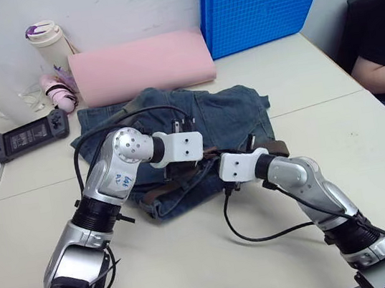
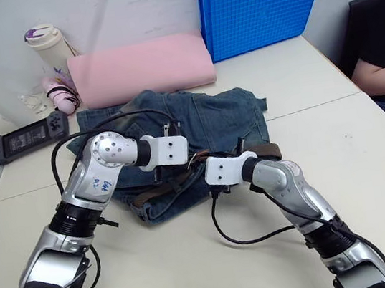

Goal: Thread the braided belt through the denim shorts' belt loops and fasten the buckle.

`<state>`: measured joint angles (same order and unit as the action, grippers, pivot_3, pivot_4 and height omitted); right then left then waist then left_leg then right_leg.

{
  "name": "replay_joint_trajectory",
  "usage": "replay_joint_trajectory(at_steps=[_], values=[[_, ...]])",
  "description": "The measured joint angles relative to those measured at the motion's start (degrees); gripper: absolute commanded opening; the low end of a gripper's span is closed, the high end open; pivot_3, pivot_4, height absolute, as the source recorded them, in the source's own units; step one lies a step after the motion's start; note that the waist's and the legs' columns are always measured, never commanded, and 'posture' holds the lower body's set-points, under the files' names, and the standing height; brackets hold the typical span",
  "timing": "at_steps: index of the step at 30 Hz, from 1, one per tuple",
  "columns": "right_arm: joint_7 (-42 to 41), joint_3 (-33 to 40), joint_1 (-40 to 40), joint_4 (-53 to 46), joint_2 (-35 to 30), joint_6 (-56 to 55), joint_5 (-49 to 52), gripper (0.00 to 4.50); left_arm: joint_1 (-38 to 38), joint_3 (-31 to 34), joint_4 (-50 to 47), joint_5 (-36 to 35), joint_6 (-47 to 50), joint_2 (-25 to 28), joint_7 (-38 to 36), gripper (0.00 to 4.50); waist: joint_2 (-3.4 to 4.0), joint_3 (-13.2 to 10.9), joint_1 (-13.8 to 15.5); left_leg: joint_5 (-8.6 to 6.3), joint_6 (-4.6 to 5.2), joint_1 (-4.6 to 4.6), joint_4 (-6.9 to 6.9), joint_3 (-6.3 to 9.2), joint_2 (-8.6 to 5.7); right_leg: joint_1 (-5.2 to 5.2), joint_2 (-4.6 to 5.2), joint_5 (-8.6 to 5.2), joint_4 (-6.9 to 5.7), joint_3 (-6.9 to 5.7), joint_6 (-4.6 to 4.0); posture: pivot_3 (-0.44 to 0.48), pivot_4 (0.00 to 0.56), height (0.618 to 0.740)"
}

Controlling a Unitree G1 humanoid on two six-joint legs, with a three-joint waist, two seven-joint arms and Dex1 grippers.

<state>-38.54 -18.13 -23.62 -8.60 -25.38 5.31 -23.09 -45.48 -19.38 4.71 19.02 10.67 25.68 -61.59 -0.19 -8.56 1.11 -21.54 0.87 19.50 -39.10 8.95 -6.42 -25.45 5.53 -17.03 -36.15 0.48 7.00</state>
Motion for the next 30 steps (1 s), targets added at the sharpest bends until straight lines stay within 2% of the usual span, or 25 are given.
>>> replay_joint_trajectory(at_steps=[2, 3, 4, 8, 12, 20, 26, 30], values=[[-0.1, 0.1, 0.6, -0.2, 0.1, 0.5, 0.2, 0.98, 0.8, 0.1, -0.4, 0.0, 1.5, -0.6, 0.2, 0.0, 0.0, 0.0, 0.1, 0.0, 0.0, 0.0, -0.01, 0.0, 0.0, 0.0, 0.0, 0.0, 0.0, 0.0, 0.0, 0.0, 0.15, 0.74], [-0.2, 1.0, 1.3, -0.6, 1.2, 1.8, 1.9, 1.22, 1.3, 0.2, -1.5, -0.6, 2.8, -0.9, 0.1, 0.0, 0.0, 0.0, 0.1, 0.0, 0.0, 0.0, -0.01, 0.01, 0.0, 0.0, 0.02, 0.0, -0.01, 0.0, 0.0, 0.0, 0.15, 0.74], [-0.2, 1.4, 1.7, -1.0, 1.9, 2.8, 2.9, 1.79, 1.3, 0.1, -2.1, -0.8, 3.5, -1.4, 0.1, 0.0, 0.0, 0.0, 0.1, 0.0, 0.0, 0.0, -0.02, 0.01, -0.01, 0.0, 0.02, 0.0, -0.02, 0.0, 0.0, 0.0, 0.15, 0.74], [-3.0, 2.1, 2.8, -3.5, 1.4, 6.3, 6.3, 3.54, 1.3, 0.3, -3.0, -1.4, 5.1, -1.9, 0.2, 0.0, 0.0, 0.0, 0.1, 0.0, 0.0, 0.0, -0.03, 0.0, 0.0, 0.0, 0.02, 0.0, -0.02, 0.01, 0.0, 0.0, 0.15, 0.74], [-6.3, 4.4, 3.5, -7.0, -0.5, 10.3, 11.1, 3.54, 1.6, 0.2, -3.8, -2.2, 5.4, -1.8, 0.3, 0.0, 0.0, 0.0, 0.3, 0.0, 0.0, 0.0, -0.03, 0.0, -0.01, 0.01, 0.04, 0.0, -0.02, 0.01, 0.0, 0.0, 0.15, 0.74], [-12.0, 16.7, 1.2, -12.6, -8.3, 18.2, 25.0, 3.54, 2.7, -1.7, -3.7, -3.4, 4.5, -1.4, 0.0, 0.0, 0.0, 0.0, 0.3, -0.01, 0.01, 0.0, -0.02, -0.01, 0.03, 0.01, 0.15, 0.0, 0.0, 0.03, 0.0, 0.0, 0.15, 0.74], [-11.9, 15.7, -2.8, -7.1, -12.7, 12.6, 23.7, 3.54, 2.5, -2.0, -2.8, -4.0, 3.5, -1.5, 0.2, 0.0, -0.02, 0.0, 0.4, -0.01, 0.01, 0.0, -0.02, -0.04, 0.02, 0.01, 0.17, 0.0, 0.02, 0.03, 0.0, 0.0, 0.15, 0.74], [-11.8, 10.8, -3.1, -1.2, -12.7, 5.4, 20.6, 3.54, 2.1, -2.0, -1.9, -4.2, 2.9, -1.5, 0.2, 0.0, -0.02, 0.0, 0.2, -0.01, 0.01, 0.0, -0.01, -0.07, 0.03, 0.01, 0.17, 0.0, 0.03, 0.03, 0.0, 0.0, 0.15, 0.74]])
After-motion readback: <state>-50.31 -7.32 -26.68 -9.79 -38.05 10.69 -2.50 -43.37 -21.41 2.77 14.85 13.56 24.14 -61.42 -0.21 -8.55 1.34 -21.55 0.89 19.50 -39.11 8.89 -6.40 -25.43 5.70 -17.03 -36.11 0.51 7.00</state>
